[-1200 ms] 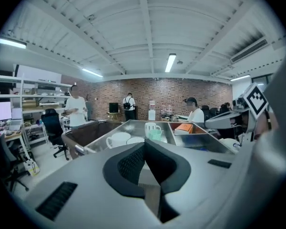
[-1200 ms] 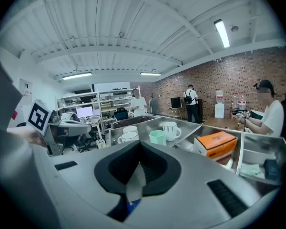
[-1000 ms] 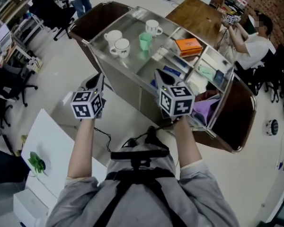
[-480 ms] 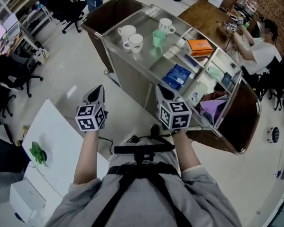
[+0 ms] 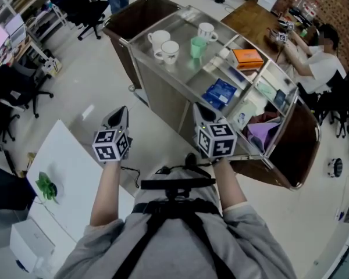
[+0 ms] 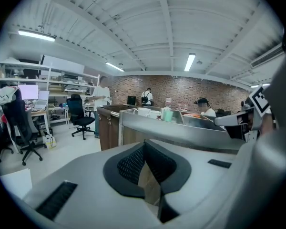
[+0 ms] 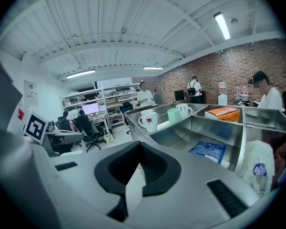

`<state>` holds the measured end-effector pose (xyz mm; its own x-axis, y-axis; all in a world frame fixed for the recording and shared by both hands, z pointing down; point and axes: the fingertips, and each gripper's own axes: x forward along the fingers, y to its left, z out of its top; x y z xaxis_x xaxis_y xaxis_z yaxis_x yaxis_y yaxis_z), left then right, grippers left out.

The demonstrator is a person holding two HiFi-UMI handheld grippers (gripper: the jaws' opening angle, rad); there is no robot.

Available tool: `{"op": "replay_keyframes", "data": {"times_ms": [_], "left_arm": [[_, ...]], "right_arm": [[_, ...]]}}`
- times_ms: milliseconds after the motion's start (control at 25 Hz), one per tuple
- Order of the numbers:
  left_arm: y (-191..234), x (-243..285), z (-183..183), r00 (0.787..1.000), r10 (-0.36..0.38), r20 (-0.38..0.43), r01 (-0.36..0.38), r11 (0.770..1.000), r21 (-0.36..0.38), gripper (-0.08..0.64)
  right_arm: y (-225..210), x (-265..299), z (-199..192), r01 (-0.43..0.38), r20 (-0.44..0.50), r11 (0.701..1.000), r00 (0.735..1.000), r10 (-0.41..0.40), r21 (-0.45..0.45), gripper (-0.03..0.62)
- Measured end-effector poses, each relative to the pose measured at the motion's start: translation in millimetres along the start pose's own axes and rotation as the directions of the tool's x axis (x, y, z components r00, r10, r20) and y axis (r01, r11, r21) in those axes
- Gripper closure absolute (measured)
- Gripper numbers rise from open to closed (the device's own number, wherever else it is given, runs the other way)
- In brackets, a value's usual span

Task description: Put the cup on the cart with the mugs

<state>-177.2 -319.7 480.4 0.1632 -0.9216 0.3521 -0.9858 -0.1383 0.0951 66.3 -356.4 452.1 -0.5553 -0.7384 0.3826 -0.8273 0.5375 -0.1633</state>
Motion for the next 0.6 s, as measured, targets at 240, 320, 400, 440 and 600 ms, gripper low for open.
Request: {"op": "replay_keyframes", "data": {"times_ms": [240,320,400,440,600], "left_arm": [[-0.3,-0.9,-1.2,1.000,-0.009,-0.003,0.009,1.000,0.003,0.558],[1.3,-2.9,-1.9,1.000,-0.007,-0.006,0.007,1.000,0.003,0.557],[2.8,-4.3,-1.9,1.000,-0.006,-0.007,0.006,1.000,0.003,0.557],[3.1,-4.5,-1.7,1.000,-0.007,-0.007,0.007,1.000,0.003,0.557],[3.5,-3.7,-1.4,1.000,-0.008,-0.004,0.008,1.000,0.004,0.557]], "right_arm": [[2.0,2.3,2.0,-0.011,0.002,1.000,1.000,0.011,-0.005,0.588],[3.5,3.1,2.0,-0.015,-0.001,1.000,1.000,0.015,-0.007,0.588],[4.9,4.0,1.8,-0.018,-0.005,1.000,1.000,0.018,-0.009,0.588],[5.4,4.4,1.9,-0.020,-0.005,1.000,1.000,0.020,-0.010,0.588],[7.7,7.2,2.4,-0.026,-0.006,0.999,1.000,0.026,-0.020,0.588]]}}
